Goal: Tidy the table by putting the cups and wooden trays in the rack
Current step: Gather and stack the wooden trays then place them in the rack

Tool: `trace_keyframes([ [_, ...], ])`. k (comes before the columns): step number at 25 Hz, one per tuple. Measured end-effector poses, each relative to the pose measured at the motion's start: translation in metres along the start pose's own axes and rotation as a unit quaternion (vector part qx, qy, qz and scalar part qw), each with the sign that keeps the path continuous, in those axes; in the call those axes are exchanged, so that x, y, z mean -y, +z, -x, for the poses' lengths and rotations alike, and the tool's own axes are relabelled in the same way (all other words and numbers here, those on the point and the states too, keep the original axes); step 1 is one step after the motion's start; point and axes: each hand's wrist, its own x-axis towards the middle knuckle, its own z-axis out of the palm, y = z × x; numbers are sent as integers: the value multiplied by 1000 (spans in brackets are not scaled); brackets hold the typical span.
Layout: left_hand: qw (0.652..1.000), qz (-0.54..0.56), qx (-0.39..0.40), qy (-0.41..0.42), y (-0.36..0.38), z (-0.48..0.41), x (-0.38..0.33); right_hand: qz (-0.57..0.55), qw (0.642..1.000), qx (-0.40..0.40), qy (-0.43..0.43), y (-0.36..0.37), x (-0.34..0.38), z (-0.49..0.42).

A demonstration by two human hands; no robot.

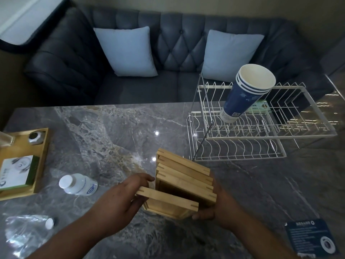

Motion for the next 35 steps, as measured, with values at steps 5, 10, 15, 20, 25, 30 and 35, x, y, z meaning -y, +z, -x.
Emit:
trace_keyframes([
  [5,1000,8,-5,5,6,-3,-1,29,999,11,8,1,-11,4],
  [10,998,25,-47,-32,17,-2,0,56,998,1,5,9,-6,5],
  [15,993,22,-88,-70,23,-3,6,84,996,8,4,7,6,5],
  [20,988,41,-114,-96,31,-3,3,89,996,23,10,3,12,5],
  [25,980,97,-127,-115,40,0,10,83,996,30,14,4,13,5],
  [30,976,118,-139,-122,46,3,9,95,995,16,7,5,14,4],
  [35,982,117,-111,-102,38,0,11,103,994,20,-1,6,14,7],
])
